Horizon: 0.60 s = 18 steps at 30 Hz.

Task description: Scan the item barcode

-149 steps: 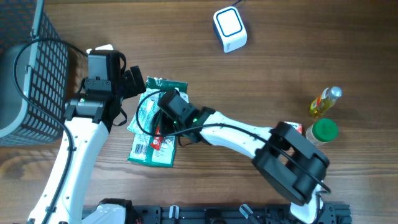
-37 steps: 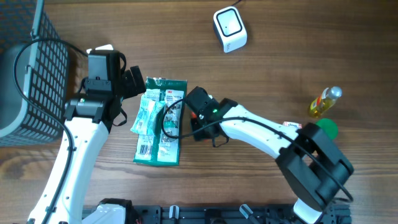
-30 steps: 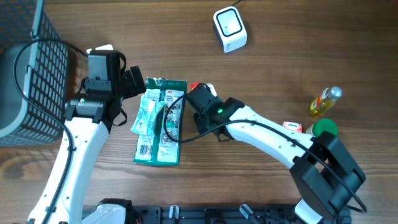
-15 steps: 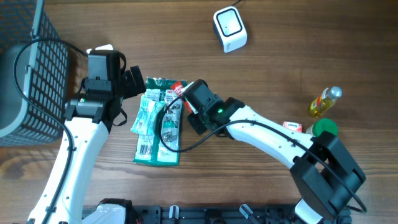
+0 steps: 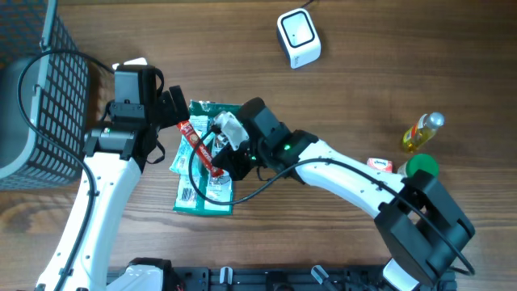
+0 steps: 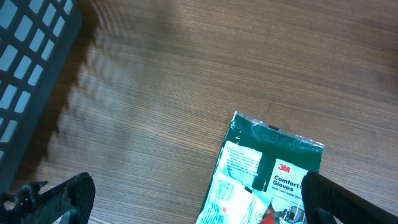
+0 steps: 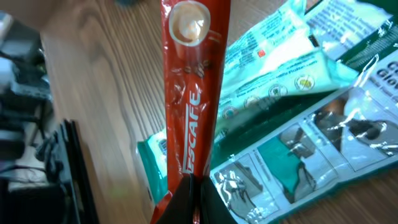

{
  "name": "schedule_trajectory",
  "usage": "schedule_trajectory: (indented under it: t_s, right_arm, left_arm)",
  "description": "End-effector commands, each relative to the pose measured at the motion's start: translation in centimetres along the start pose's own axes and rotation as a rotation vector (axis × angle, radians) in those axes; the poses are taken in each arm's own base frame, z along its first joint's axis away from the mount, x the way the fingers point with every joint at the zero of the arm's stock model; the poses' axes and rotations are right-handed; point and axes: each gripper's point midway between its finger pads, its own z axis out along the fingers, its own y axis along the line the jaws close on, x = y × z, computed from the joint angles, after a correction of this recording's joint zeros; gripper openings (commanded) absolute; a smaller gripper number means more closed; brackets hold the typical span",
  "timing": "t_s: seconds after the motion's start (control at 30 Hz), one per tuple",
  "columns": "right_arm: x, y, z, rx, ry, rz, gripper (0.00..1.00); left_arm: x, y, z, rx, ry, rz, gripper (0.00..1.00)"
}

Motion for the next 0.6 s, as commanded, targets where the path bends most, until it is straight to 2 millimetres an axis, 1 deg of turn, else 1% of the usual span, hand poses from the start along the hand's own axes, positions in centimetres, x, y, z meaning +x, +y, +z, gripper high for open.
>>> schedule_trajectory:
  t_s: [0.0, 0.1, 0.2, 0.27, 0.33, 0.47, 0.57]
  right_arm:
    - [0.4, 0.5, 0.1, -0.051, -0.034, 0.108, 0.04]
    - [0.1, 0.4, 0.3, -0.073, -0.081, 0.168, 0.04]
    - [-0.6, 0.7, 0.4, -0.107, -0.133, 0.230, 0.04]
    - [-1.1, 0.7, 0.9, -0.134, -0.149, 0.253, 0.04]
    - [-1.1, 0.5, 2.0, -0.158, -0.157, 0.305, 0.04]
    - [-0.3, -0.6, 5.0, -0.192, -0.161, 0.421, 0.04]
    - [0.3, -1.4, 6.2, -0.201, -0.156, 0.490, 0.04]
  left_arm:
    - [-0.6, 0.1, -0.3, -0.003, -0.018, -0.022, 1.00]
    - [-0.6, 0.1, -0.3, -0.003, -0.018, -0.022, 1.00]
    - [-0.6, 0.1, -0.3, -0.003, -0.018, -0.022, 1.00]
    - [-0.6, 0.1, -0.3, -0.003, -0.018, -0.022, 1.00]
    - [-0.6, 0.1, -0.3, -0.003, -0.018, -0.022, 1.00]
    - [-0.6, 0.1, -0.3, -0.003, -0.018, -0.022, 1.00]
    - [-0.6, 0.1, -0.3, -0.003, -0.018, -0.022, 1.00]
